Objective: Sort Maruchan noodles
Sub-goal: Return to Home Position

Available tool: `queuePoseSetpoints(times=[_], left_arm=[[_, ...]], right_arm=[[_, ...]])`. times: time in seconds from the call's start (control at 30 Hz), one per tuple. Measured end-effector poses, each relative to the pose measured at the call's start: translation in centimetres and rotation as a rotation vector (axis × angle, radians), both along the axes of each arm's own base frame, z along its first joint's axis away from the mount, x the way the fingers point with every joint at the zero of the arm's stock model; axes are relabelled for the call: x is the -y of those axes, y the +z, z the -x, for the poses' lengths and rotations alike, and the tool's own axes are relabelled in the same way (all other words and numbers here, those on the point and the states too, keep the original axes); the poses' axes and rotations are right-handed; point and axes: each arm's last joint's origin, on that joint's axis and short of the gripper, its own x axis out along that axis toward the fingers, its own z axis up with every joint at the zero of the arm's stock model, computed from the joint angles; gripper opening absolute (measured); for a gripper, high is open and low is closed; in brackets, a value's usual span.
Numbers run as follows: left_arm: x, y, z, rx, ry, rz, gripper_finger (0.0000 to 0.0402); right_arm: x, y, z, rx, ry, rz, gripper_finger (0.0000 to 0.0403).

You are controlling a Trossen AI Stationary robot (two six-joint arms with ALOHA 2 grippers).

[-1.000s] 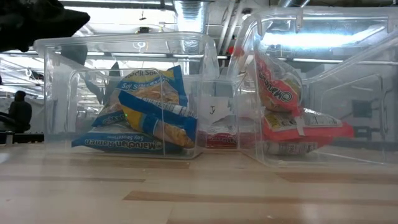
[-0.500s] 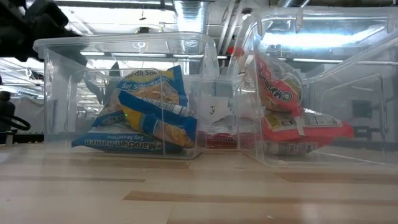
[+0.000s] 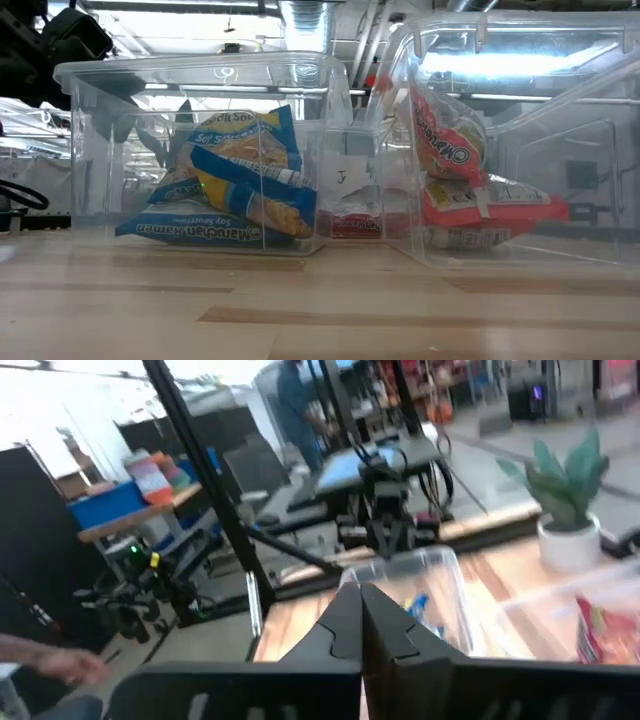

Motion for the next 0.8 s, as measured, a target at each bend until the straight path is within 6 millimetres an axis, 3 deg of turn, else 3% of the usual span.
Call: queuePoseSetpoints(times=[0.23,0.8], left_arm=[[0.0,0.0,0.0,0.000,0.000,0.000,0.0000],[-0.2,0.2,0.1,0.021,0.014,0.003,0.0000]], right_arm=[[0.9,-1.8,0.3,0.023,-0.021,0.027,0.0009],[1.6,-0.4,2.1,0.173,-0.005,0.022,0.0009]])
